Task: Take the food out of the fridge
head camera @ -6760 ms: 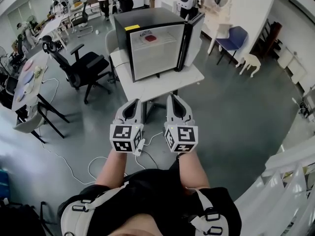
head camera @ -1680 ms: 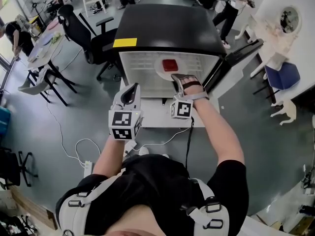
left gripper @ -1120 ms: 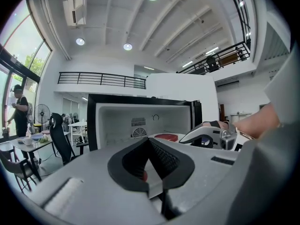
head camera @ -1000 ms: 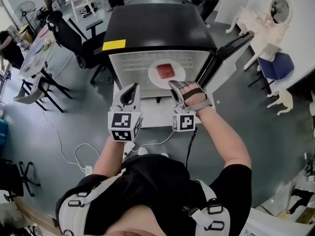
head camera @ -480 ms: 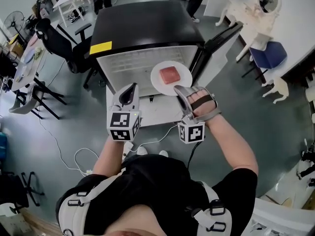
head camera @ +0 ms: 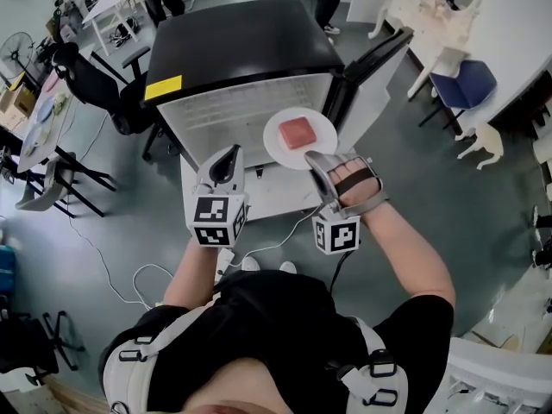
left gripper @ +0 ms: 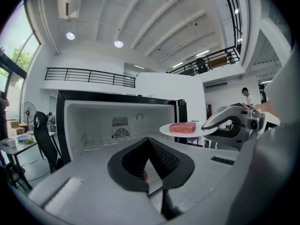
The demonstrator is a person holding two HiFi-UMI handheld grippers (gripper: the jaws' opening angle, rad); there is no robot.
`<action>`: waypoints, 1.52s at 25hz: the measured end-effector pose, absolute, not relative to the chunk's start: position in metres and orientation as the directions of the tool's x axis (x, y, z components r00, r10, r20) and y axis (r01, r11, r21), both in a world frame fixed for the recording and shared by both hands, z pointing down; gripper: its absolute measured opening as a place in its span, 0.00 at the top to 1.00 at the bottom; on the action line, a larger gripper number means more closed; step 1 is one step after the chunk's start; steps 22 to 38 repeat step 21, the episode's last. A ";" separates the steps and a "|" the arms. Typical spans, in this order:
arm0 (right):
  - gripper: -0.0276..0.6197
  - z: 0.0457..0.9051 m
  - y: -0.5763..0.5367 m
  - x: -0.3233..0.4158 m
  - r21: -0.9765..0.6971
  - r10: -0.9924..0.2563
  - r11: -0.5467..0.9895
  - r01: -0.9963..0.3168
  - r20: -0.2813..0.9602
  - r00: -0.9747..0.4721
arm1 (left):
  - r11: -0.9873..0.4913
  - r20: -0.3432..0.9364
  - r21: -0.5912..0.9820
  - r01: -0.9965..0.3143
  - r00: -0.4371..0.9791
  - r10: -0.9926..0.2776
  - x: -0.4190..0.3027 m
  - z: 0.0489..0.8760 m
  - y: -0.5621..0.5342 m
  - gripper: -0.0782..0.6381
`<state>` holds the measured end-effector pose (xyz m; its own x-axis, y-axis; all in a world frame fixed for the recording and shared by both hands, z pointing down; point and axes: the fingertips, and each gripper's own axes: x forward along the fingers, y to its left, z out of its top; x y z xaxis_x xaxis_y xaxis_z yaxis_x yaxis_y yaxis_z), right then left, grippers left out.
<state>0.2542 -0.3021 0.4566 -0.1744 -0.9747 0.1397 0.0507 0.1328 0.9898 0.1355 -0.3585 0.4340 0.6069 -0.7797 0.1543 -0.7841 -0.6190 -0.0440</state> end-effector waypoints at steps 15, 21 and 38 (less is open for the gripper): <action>0.91 0.454 -0.303 0.252 0.991 -0.976 0.131 0.013 0.131 -0.174 | -0.610 0.145 -0.053 -0.790 0.599 -0.788 0.134 0.429 -0.357 0.89; 0.91 0.454 -0.304 0.250 0.991 -0.976 0.135 0.012 0.135 -0.170 | -0.608 0.139 -0.059 -0.792 0.597 -0.790 0.132 0.425 -0.355 0.89; 0.91 0.454 -0.304 0.250 0.991 -0.976 0.135 0.012 0.135 -0.170 | -0.608 0.139 -0.059 -0.792 0.597 -0.790 0.132 0.425 -0.355 0.89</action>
